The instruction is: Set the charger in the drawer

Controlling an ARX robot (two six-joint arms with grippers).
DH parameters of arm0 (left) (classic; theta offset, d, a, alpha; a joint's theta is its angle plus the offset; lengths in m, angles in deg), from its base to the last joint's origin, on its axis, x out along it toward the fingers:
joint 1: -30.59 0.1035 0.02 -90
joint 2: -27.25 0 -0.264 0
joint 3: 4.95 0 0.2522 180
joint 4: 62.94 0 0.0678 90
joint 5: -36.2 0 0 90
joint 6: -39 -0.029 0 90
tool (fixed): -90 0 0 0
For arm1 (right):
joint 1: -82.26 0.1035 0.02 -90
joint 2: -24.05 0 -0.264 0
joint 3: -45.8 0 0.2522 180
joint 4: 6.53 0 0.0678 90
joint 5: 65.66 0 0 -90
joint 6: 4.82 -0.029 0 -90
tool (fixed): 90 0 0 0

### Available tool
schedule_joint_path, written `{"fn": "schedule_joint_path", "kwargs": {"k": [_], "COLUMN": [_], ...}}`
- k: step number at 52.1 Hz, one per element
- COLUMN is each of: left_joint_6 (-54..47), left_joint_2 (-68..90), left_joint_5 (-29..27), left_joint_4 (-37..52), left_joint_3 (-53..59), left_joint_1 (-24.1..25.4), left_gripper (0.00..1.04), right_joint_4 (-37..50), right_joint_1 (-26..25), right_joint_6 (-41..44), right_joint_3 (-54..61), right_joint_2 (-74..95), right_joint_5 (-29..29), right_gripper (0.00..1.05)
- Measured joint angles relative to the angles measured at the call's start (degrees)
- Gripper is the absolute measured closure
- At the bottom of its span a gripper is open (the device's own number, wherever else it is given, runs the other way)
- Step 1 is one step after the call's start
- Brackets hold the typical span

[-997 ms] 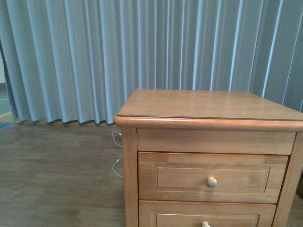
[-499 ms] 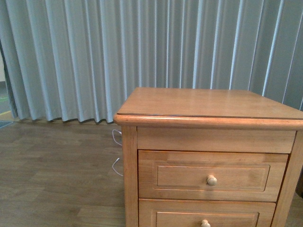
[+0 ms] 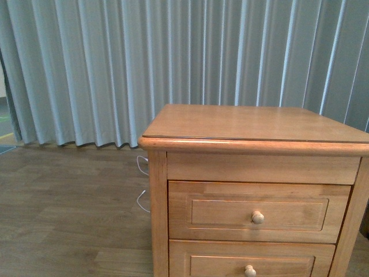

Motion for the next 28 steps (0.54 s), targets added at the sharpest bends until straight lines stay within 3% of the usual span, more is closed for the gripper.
{"fn": "schedule_joint_path", "kwargs": {"k": [7, 28], "left_joint_6": [0.00, 0.00], "left_joint_2": [0.00, 0.00], "left_joint_5": [0.00, 0.00], "left_joint_4": [0.00, 0.00], "left_joint_3": [0.00, 0.00], "left_joint_1": [0.00, 0.00], "left_gripper": [0.06, 0.06], "right_joint_4": [-0.02, -0.02], "right_joint_1": [0.00, 0.00], "right_joint_6": [0.09, 0.07], "right_joint_3": [0.00, 0.00], "right_joint_2": [0.00, 0.00], "right_joint_5": [0.00, 0.00], "right_gripper": [1.02, 0.28]}}
